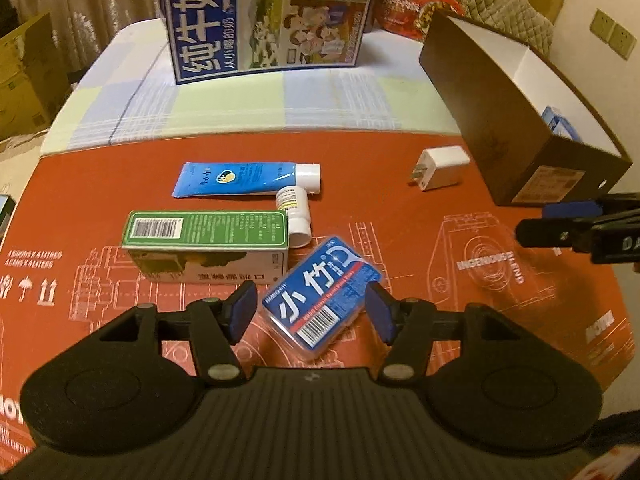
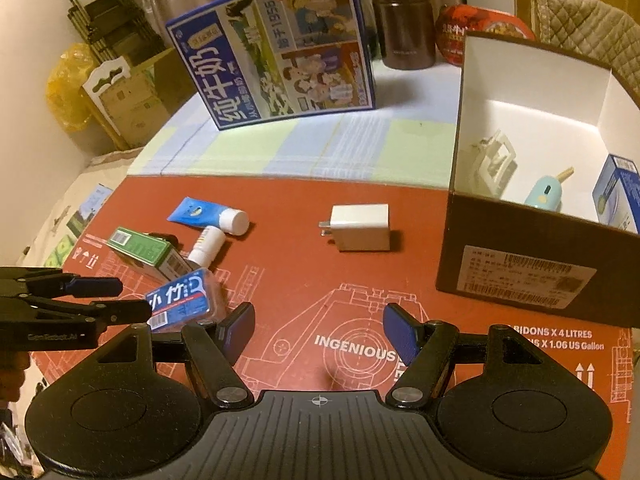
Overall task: Organize rigid objects
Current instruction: 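Grasp the blue-and-white floss-pick case with the left gripper, then close the right gripper on the white charger block, then carry the floss-pick case and charger block over the cardboard box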
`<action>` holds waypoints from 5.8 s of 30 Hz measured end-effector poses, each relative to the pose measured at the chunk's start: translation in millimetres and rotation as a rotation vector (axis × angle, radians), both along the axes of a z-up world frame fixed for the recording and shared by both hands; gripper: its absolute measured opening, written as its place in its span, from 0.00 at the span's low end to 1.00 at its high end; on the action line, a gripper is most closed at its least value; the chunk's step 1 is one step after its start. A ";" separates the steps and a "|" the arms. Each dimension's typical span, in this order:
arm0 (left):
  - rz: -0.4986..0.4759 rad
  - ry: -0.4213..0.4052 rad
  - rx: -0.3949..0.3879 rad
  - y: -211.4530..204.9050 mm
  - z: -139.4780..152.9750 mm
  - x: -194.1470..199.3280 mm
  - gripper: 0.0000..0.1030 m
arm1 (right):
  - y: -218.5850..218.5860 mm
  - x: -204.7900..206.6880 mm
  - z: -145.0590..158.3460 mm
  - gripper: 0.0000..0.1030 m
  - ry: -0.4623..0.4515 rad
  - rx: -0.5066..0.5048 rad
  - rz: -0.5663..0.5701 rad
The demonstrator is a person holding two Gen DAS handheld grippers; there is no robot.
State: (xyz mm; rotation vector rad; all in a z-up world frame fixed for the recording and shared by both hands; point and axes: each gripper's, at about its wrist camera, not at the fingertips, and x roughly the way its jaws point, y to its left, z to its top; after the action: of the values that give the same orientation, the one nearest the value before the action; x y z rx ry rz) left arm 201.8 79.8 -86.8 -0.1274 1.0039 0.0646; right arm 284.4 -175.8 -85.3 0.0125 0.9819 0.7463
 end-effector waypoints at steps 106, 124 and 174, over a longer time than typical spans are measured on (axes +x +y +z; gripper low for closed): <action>-0.194 0.028 0.078 -45.0 -12.3 129.9 0.52 | 21.1 20.4 -55.2 0.46 -0.134 -0.074 -0.268; -0.236 0.051 0.067 -80.4 -12.8 99.9 0.52 | -31.5 -9.9 -49.0 0.47 -0.085 -0.102 -0.289; -0.259 -0.145 0.037 -137.8 78.8 104.1 0.52 | -102.5 7.4 56.7 0.45 -0.169 -0.003 -0.242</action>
State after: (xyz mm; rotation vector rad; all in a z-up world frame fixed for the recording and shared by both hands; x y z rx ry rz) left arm 305.9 -58.1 -8.0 0.0319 0.8673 -0.1606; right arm 291.7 -278.3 -28.6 0.0637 0.8036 0.5146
